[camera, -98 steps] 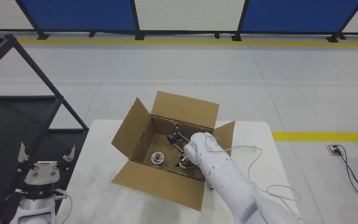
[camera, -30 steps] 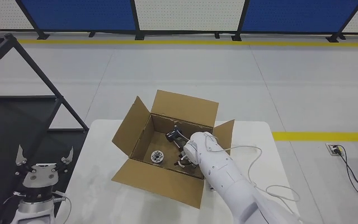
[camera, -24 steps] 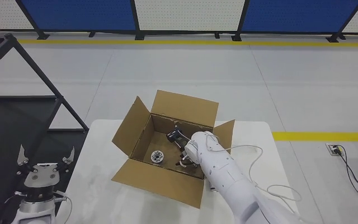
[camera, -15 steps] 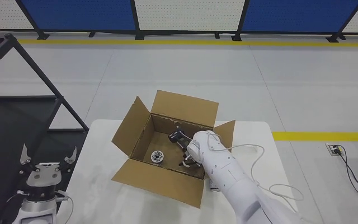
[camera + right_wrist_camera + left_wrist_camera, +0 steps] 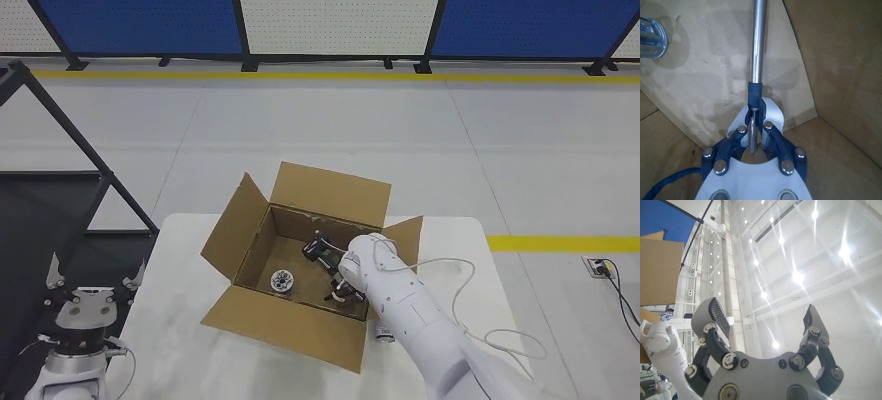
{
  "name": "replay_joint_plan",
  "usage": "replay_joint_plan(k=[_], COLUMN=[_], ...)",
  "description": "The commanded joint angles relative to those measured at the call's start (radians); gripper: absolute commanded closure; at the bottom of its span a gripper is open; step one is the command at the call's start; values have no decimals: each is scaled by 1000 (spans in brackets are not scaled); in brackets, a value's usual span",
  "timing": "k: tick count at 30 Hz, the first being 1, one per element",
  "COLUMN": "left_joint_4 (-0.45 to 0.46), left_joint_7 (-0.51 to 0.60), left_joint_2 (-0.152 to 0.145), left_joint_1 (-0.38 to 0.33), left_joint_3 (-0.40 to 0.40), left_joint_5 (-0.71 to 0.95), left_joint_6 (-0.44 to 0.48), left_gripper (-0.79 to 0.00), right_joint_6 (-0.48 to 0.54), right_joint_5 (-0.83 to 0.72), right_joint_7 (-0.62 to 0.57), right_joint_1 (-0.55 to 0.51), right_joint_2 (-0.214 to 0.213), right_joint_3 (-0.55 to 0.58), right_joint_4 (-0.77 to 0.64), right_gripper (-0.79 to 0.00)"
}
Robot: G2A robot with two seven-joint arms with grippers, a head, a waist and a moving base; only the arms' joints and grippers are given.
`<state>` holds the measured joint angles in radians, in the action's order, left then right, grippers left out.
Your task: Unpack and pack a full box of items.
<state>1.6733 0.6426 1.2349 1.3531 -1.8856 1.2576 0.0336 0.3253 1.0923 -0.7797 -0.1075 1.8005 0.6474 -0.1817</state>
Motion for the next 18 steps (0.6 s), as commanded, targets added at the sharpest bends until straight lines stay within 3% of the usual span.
replay_joint_plan(k=[1,4,18], left_joint_4=[0,0,-8], left_joint_7=[0,-1,-8], left_joint_2=[0,0,0], left_joint_1=[-1,-2,-1], left_joint_3=[0,-2,-16], left_joint_5=[-1,0,17], left_joint_6=[-1,-1,13], left_gripper=[-785,-785,-785], right_joint_6=[-4,-9,-33], right_joint_5=[-3,-3,-1], right_joint_7=[-6,-12,-36], right_joint_1=[0,2,4], right_joint_2=[-1,-2,10], right_joint_3=[3,5,9], right_joint_4=[-6,-18,-41], right_gripper=[-271,-314,-274])
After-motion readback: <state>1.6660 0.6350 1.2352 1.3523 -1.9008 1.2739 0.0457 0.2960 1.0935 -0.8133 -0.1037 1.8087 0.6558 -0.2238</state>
